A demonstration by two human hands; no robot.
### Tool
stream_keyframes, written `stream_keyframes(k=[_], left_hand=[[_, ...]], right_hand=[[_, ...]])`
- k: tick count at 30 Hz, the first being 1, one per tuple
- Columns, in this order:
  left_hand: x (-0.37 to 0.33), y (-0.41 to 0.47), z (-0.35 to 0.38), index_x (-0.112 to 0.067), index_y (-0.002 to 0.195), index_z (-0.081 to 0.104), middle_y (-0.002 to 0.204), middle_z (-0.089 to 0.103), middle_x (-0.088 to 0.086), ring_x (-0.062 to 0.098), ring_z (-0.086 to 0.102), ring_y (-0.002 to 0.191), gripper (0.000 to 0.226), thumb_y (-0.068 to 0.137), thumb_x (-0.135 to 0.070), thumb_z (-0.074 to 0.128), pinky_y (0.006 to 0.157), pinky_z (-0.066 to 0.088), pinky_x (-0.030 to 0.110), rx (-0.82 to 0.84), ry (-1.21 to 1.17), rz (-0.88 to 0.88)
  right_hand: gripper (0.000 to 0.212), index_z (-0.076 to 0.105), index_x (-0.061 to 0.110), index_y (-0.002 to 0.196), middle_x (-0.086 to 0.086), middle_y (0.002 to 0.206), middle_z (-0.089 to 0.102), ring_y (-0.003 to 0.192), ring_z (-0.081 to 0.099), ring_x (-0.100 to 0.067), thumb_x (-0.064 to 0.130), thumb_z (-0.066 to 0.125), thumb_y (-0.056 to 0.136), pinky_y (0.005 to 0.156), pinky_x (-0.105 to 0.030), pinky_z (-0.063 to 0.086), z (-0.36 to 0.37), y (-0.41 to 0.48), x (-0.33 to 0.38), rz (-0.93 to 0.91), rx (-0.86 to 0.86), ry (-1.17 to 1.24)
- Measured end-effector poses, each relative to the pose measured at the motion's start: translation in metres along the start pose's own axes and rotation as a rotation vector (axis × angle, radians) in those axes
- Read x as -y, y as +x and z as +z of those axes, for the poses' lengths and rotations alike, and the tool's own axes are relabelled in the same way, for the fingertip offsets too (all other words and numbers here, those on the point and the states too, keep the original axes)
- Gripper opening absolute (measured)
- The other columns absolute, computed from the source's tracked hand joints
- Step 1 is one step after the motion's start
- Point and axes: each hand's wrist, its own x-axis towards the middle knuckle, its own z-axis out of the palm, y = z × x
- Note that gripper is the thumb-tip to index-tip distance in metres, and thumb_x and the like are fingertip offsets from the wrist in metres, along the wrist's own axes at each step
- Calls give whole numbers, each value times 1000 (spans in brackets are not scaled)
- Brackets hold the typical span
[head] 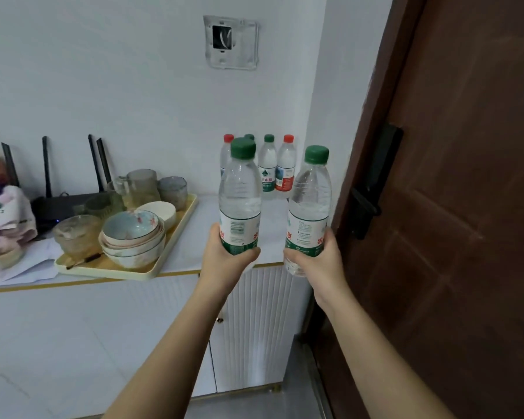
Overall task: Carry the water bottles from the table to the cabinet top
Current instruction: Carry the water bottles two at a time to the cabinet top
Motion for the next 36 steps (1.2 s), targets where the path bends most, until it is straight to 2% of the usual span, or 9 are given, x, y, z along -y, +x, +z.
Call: stream_keyframes(k=[4,9,13,17,20,24,29,32,36], left_hand=[[26,44,20,-17,119,49,103,64,-2,10,63,94,57,72,-5,79,67,50,19,-9,27,-15],[57,104,53,-14,114,50,99,65,1,14,64,89,54,69,0,78,67,53,23,-19,58,-46],[85,147,74,-17,115,53,102,68,0,16,67,92,58,64,-5,80,73,56,29,-38,85,-90],[106,173,86,-17,116,53,102,67,-2,14,66,93,58,67,-4,80,71,52,23,-68,81,-157],[115,188,93,-17,115,53,101,67,-2,13,65,92,57,67,-2,80,69,48,20,-62,85,-178],[125,207,103,-19,114,52,102,67,-3,13,66,93,56,68,-2,79,71,51,22,-12,86,-189],[135,230,107,-22,113,52,104,67,-4,13,66,95,55,68,-5,80,74,52,24,39,88,-176],[137,241,107,-26,115,51,108,65,-7,8,64,99,57,70,-8,81,77,51,21,95,127,-148],[140,248,102,-28,117,49,111,62,-10,1,60,101,60,70,-14,83,79,48,14,158,235,-90]], right_hand=[[69,51,24,122,7,113,66,104,64,-11,-2,83,67,92,-37,54,11,54,-24,11,16,-5],[63,48,24,116,16,101,63,90,62,3,0,83,69,69,-11,48,21,127,-49,13,67,-72],[58,49,18,113,12,96,64,84,62,5,-1,82,70,62,-6,48,26,178,-71,26,98,-117],[58,48,17,112,10,98,64,88,63,-3,0,82,69,68,-14,48,28,205,-96,38,104,-166],[60,48,20,113,12,99,65,88,62,3,1,83,68,72,-17,49,29,215,-111,60,106,-186],[57,49,18,110,8,97,66,85,63,2,-1,82,68,68,-15,49,34,231,-124,64,75,-196],[60,47,13,116,0,106,66,94,64,-11,-2,82,69,71,-9,48,39,254,-132,59,72,-195],[64,45,15,120,1,112,64,102,62,-12,0,83,70,75,-8,47,42,264,-133,58,109,-196],[72,46,20,122,-1,119,64,110,64,-16,5,88,65,91,-33,53,39,262,-144,37,41,-185]])
